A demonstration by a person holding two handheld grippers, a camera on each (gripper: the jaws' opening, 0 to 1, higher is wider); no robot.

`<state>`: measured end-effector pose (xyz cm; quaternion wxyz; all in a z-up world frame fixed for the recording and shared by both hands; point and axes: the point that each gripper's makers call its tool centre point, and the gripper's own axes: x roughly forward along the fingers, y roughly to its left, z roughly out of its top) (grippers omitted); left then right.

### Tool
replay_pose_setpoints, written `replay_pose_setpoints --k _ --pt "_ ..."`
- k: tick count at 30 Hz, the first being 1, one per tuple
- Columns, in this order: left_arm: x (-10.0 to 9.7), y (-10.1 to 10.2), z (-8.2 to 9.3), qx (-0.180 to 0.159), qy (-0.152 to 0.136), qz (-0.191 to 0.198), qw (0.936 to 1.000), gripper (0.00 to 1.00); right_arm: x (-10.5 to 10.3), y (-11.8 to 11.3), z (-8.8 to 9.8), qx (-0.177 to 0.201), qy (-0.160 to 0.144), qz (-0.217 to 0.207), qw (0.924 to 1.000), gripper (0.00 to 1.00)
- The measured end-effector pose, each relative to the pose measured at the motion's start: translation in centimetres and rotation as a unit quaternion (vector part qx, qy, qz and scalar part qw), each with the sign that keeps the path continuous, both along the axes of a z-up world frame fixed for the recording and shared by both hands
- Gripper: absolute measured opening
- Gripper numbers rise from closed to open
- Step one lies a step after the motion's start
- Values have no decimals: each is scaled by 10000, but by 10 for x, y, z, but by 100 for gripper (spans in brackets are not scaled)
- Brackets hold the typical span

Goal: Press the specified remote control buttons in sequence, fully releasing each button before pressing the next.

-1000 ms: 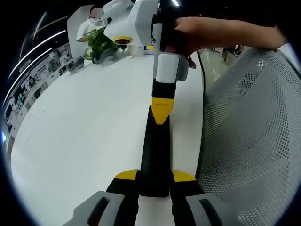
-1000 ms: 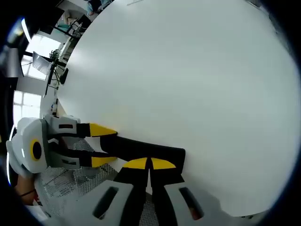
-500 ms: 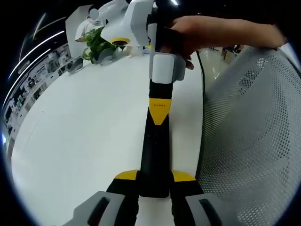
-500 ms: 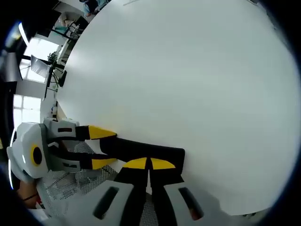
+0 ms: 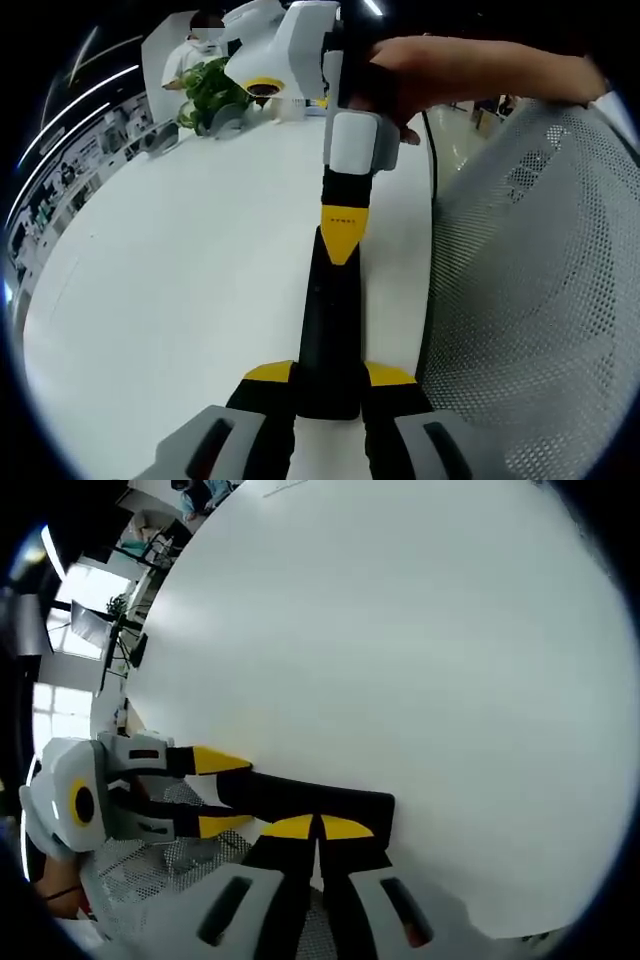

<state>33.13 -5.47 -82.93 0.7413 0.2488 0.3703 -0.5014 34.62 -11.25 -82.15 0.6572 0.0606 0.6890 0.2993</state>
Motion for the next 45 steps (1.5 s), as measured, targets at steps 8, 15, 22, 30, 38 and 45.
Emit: replay_pose_setpoints --k 8,15,22,30,38,45 --pt "0 0 0 3 1 -11 10000 25 17 -5 6 69 -393 -273 9988 0" --pt "0 0 0 7 4 -12 10000 25 11 -1 1 7 -283 -172 9994 0" --pt "0 0 0 13 9 -13 10000 25 8 -1 -2 -134 -326 87 9993 0" --pt "0 0 0 23 17 -6 10000 25 7 -1 -2 -134 -467 194 9986 0" --pt "0 0 0 64 20 -40 10000 25 8 -1 -3 -166 -514 242 9982 0" --pt "-1 -1 0 162 6 -91 9998 24 8 -1 -2 -66 -407 15 9991 0"
